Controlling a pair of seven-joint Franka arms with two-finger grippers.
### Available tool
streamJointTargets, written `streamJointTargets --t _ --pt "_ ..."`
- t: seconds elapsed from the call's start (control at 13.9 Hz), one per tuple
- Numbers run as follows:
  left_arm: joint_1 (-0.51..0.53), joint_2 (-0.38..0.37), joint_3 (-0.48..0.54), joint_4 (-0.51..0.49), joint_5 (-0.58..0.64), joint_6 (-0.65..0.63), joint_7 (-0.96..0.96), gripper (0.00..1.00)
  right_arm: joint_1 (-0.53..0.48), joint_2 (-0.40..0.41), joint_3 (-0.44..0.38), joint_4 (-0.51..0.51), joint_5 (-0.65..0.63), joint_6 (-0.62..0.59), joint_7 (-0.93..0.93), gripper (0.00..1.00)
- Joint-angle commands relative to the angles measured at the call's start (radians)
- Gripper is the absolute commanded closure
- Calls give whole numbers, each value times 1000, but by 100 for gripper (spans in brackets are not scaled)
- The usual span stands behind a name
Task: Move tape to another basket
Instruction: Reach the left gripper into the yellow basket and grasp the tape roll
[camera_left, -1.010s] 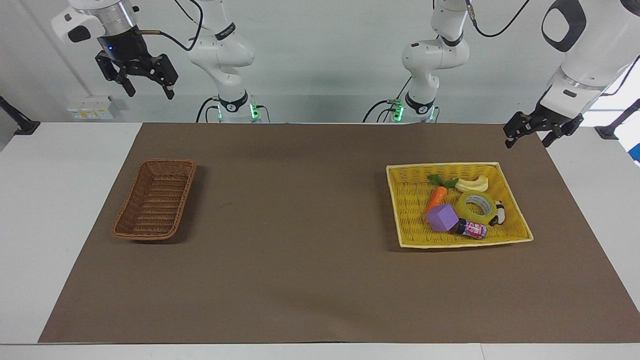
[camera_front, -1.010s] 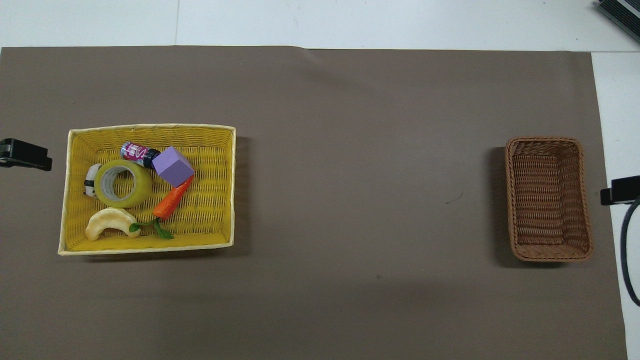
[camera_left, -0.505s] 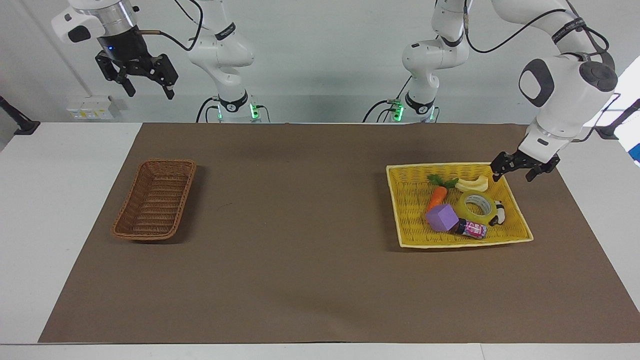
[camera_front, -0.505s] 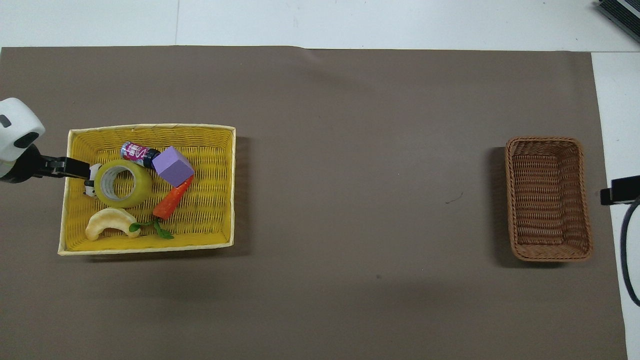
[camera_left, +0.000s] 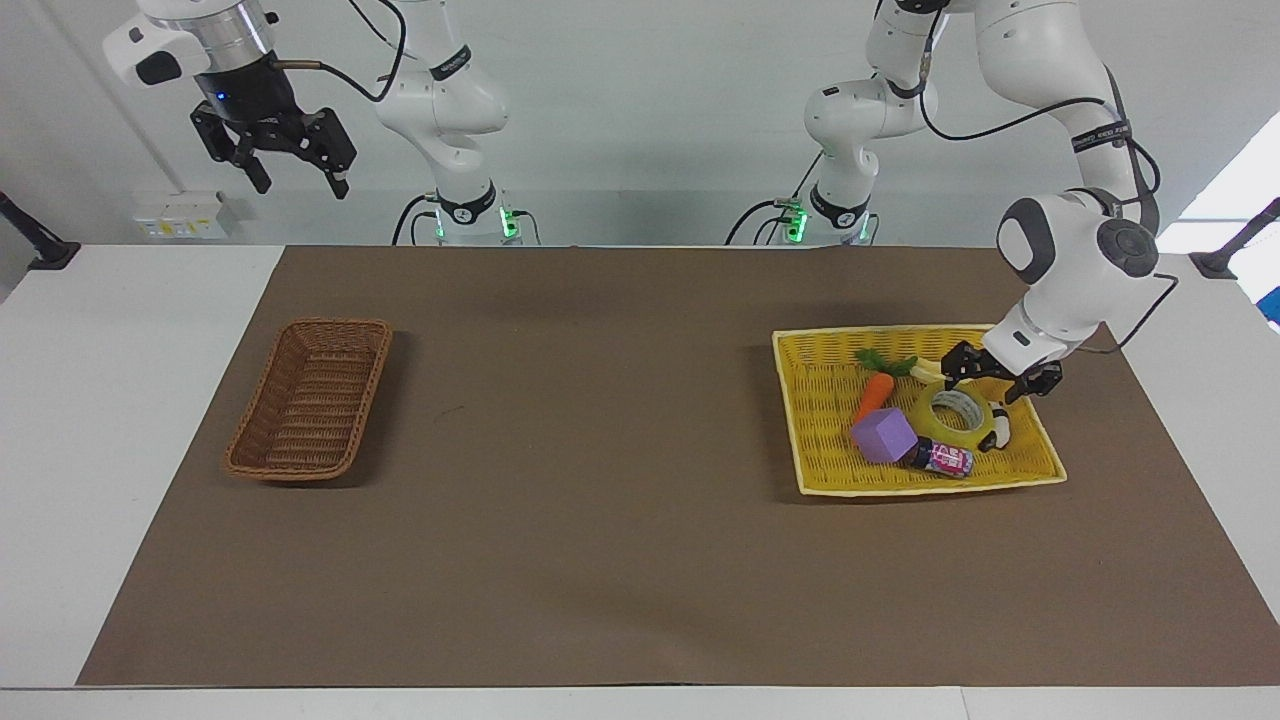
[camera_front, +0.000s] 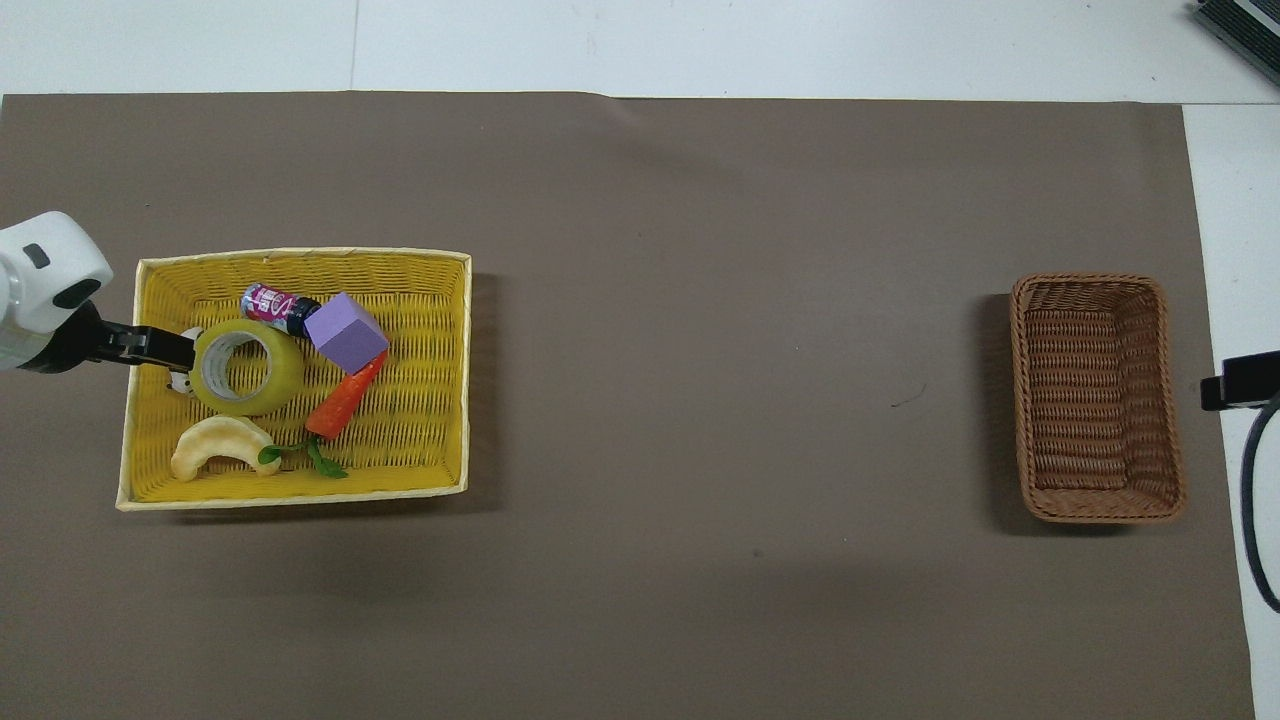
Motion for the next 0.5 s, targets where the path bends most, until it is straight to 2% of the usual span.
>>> streamJointTargets --t 0.0,0.14,0.29,0.36,0.43 --pt "26 22 -5 -17 -77 55 68 0 -7 -18 4 -13 -2 -7 -27 0" --pt "21 48 -5 -20 -90 85 82 15 -7 -18 4 -13 -2 -7 -27 0" --pt "23 49 -5 -41 -90 95 82 51 -7 -18 4 -13 -2 -7 -27 0" --pt "21 49 -5 -47 -90 97 82 90 -7 -18 4 -13 -2 -7 -27 0" --pt "18 50 -5 -43 -90 91 81 100 -7 -18 6 -13 -2 -7 -27 0"
